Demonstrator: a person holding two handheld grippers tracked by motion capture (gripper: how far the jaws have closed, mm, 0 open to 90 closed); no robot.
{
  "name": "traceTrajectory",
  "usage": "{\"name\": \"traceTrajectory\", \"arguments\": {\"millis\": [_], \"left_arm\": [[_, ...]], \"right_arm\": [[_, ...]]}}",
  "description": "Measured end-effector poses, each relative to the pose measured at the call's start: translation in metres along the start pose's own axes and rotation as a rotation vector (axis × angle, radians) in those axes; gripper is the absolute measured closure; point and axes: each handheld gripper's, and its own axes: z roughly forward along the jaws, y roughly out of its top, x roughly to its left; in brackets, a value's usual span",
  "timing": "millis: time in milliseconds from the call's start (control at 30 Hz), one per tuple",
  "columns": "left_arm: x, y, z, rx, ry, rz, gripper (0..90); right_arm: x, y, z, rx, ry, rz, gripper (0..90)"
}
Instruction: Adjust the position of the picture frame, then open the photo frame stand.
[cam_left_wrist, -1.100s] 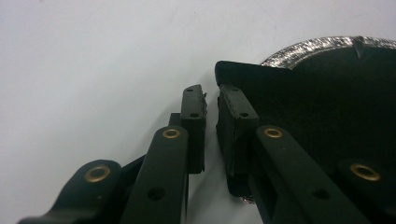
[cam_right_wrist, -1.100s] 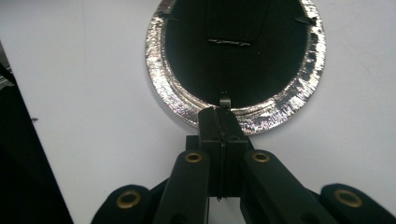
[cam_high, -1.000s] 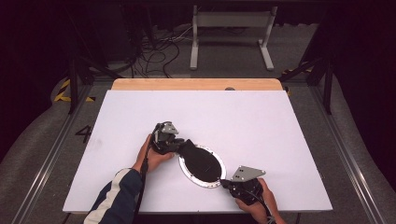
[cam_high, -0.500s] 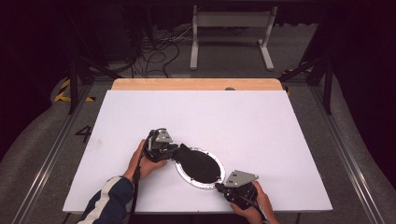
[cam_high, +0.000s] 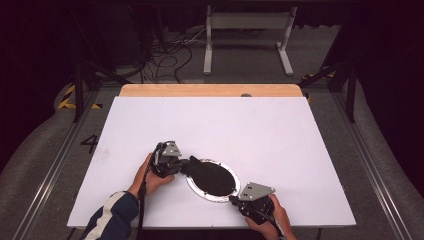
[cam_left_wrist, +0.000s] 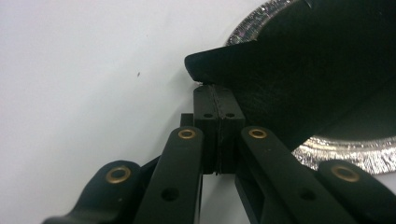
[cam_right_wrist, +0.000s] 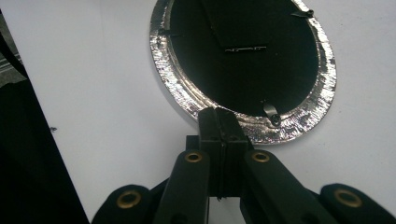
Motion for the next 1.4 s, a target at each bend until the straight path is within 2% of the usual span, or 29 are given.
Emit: {"name": "traceTrajectory", "arguments": {"millis": [100,333,467,633,867,1000,1067,1200,1267,1333,1400], "left_arm": [[-0.001,-0.004,-0.003,0.002,-0.017,-0.017,89.9],[-0.002,-0.009,-0.005,-0.022,-0.016,-0.027,90.0],[0.0,-0.012,-0.004,-0.052,-0.044,-0.053,90.0],[-0.001,-0.013,-0.004,-0.052,-0.041,-0.042,90.0],[-0.004,-0.012,-0.004,-0.047,-0.019,-0.026,90.0],[0.0,-0.014,-0.004,-0.058,-0.048,-0.035,90.0],[0.0,-0.014,-0.004,-0.058,-0.05,-0.038,90.0],[-0.001,-0.015,-0.005,-0.06,-0.051,-0.038,90.0],[0.0,-0.017,-0.005,-0.069,-0.068,-0.057,90.0],[0.0,-0.016,-0.005,-0.066,-0.067,-0.053,90.0],[-0.001,-0.017,-0.005,-0.066,-0.066,-0.055,90.0]], "right_arm": [[0.0,0.0,0.0,0.001,-0.003,-0.004,90.0],[0.0,0.0,0.0,0.001,-0.008,0.0,90.0],[-0.001,0.0,0.0,0.001,-0.006,0.007,90.0],[0.001,0.001,0.0,0.006,-0.023,-0.008,90.0],[0.001,0.002,0.0,0.009,-0.024,-0.002,90.0],[-0.002,0.0,0.0,0.001,-0.02,0.011,90.0],[-0.001,0.001,0.0,0.006,-0.029,-0.001,90.0],[-0.002,0.001,0.0,0.002,-0.039,0.004,90.0],[-0.003,0.001,0.0,0.001,-0.04,0.01,90.0],[-0.004,0.0,0.0,-0.003,-0.039,0.018,90.0],[-0.004,0.0,0.0,-0.002,-0.046,0.009,90.0]]}}
